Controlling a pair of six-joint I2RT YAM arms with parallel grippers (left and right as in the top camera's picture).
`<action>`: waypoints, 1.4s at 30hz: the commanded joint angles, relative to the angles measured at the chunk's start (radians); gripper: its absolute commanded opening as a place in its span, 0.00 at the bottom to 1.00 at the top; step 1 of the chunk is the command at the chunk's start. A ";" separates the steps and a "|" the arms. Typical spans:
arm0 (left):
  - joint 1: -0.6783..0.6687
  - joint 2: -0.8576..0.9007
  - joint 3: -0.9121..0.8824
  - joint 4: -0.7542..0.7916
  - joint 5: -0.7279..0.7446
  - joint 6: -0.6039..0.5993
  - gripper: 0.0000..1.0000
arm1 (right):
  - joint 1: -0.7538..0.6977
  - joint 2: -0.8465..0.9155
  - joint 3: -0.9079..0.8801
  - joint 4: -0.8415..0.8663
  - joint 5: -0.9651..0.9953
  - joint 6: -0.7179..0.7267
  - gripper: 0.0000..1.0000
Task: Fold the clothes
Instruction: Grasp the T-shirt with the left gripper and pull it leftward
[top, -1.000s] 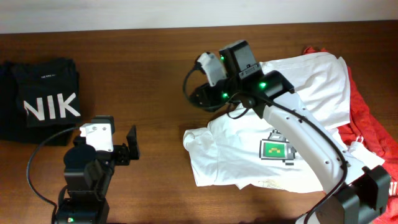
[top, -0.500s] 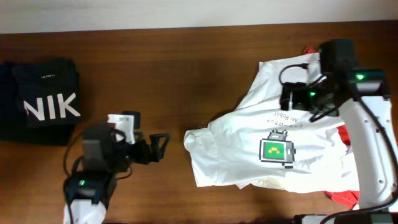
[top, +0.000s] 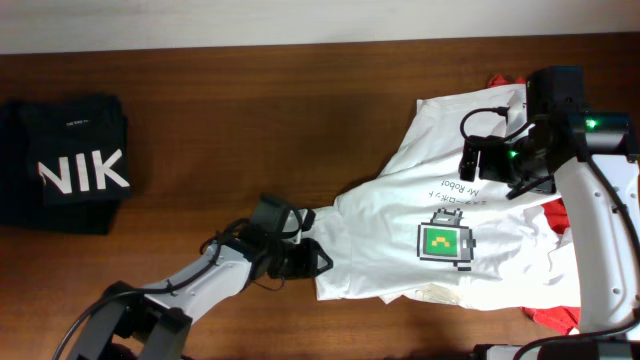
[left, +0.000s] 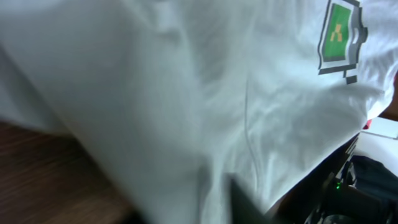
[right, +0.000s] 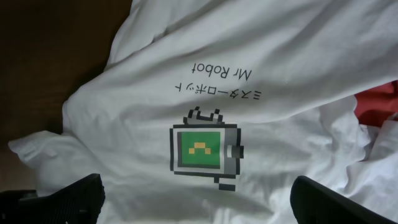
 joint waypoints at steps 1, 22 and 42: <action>0.047 -0.003 0.025 0.005 -0.068 0.011 0.00 | -0.006 -0.012 0.011 -0.011 0.050 0.007 0.99; 0.612 -0.031 0.505 -0.877 -0.334 0.246 0.99 | -0.006 -0.012 0.011 -0.041 0.117 0.007 0.99; 0.612 -0.031 0.273 -0.681 -0.348 0.246 0.35 | -0.006 0.006 0.010 -0.055 0.113 0.008 0.99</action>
